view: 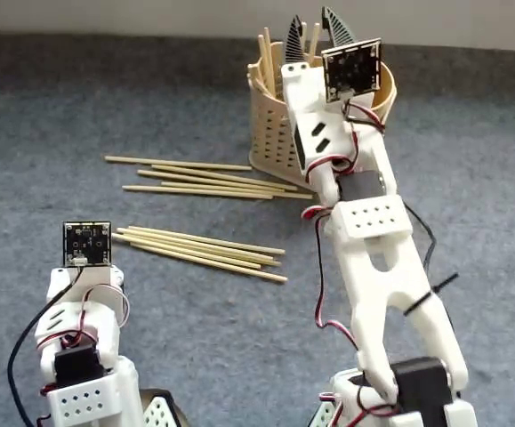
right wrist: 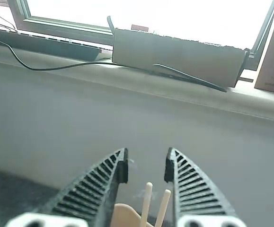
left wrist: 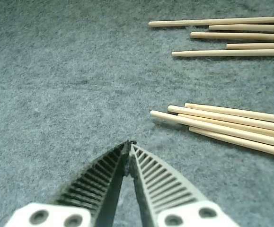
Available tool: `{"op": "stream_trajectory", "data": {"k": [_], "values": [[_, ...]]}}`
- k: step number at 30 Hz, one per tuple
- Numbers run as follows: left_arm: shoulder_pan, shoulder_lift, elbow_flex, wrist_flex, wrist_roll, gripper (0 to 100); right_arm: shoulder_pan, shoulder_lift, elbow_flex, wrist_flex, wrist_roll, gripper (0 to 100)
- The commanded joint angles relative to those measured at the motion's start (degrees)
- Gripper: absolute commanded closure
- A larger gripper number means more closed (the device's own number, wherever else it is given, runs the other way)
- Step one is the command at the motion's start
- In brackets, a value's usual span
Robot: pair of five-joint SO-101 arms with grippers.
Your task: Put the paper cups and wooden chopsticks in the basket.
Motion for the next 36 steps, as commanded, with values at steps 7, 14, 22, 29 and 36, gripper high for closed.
{"op": "stream_trajectory", "data": {"k": [7,14,22,29,36], "values": [[0.66,0.31,1.1,0.26,-0.44,99,-2.42,-17.89,-1.71,22.99,-0.62,86.5],[0.66,0.31,1.1,0.26,-0.44,99,-9.36,-22.46,-9.98,43.21,-0.35,86.5],[0.66,0.31,1.1,0.26,-0.44,99,-16.04,-22.81,-9.71,59.38,-0.26,86.5],[0.66,0.31,1.1,0.26,-0.44,99,-19.38,-22.37,-0.57,63.69,-0.26,86.5],[0.66,0.31,1.1,0.26,-0.44,99,-20.0,-22.11,8.66,57.63,-0.09,86.5]]}}
